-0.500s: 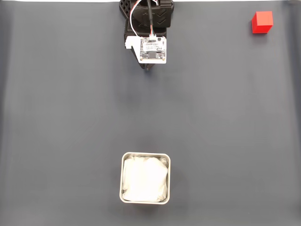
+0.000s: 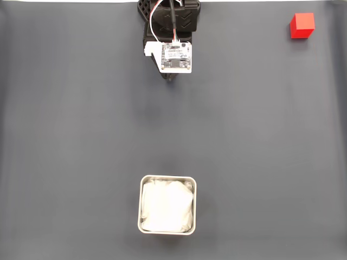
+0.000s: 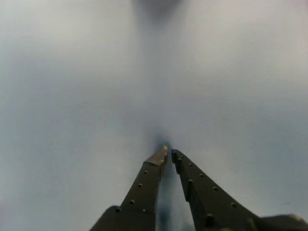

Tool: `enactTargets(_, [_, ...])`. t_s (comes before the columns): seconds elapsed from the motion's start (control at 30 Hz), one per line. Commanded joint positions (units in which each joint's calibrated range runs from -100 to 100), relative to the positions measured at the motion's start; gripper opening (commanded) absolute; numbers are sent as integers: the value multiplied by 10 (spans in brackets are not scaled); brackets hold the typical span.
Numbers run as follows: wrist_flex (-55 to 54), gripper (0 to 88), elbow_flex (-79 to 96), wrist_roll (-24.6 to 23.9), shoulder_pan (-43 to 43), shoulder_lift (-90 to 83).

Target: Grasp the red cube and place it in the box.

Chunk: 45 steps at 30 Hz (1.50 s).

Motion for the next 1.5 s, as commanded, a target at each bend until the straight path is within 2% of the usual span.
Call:
enactTargets(0.0, [12,0,5,-7,-8,1])
enactTargets(0.1, [13,0,5,0,-47,0])
enactTargets(0.47, [13,0,5,-3,-45,0])
enactTargets(0.83, [13,0,5,0,17,0])
enactTargets(1.4, [10,0,5,-11,12,1])
enactTargets(1.47, [-18,0,5,-9,16,4])
